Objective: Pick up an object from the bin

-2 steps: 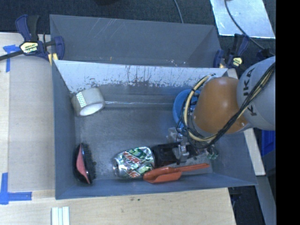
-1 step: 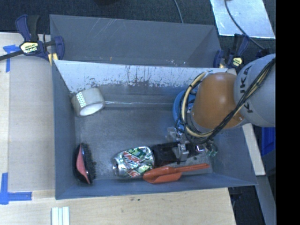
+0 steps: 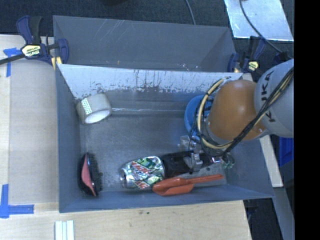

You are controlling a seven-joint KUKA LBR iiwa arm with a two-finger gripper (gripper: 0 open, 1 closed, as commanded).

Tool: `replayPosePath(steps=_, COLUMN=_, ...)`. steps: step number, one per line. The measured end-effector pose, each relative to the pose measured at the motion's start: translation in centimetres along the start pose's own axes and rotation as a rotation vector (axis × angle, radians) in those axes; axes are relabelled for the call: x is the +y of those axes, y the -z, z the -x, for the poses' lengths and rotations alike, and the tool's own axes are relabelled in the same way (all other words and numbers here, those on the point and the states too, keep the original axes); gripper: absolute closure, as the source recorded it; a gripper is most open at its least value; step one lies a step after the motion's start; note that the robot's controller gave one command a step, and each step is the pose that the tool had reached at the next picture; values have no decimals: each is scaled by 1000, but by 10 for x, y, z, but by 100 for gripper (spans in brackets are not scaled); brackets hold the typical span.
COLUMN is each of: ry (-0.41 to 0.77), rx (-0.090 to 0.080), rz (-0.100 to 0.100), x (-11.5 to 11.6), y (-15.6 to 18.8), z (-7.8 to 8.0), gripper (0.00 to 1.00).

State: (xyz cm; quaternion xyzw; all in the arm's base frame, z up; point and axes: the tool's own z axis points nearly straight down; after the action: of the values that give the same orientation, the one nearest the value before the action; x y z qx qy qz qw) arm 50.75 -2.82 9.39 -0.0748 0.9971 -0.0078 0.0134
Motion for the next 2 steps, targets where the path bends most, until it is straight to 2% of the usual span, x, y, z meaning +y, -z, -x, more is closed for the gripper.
replayPosePath(steps=1, ry=32, rx=23, rz=3, x=-2, y=91, z=7, gripper=100)
replayPosePath(steps=2, ry=29, rx=13, rz=1, x=2, y=125, z=8, gripper=100)
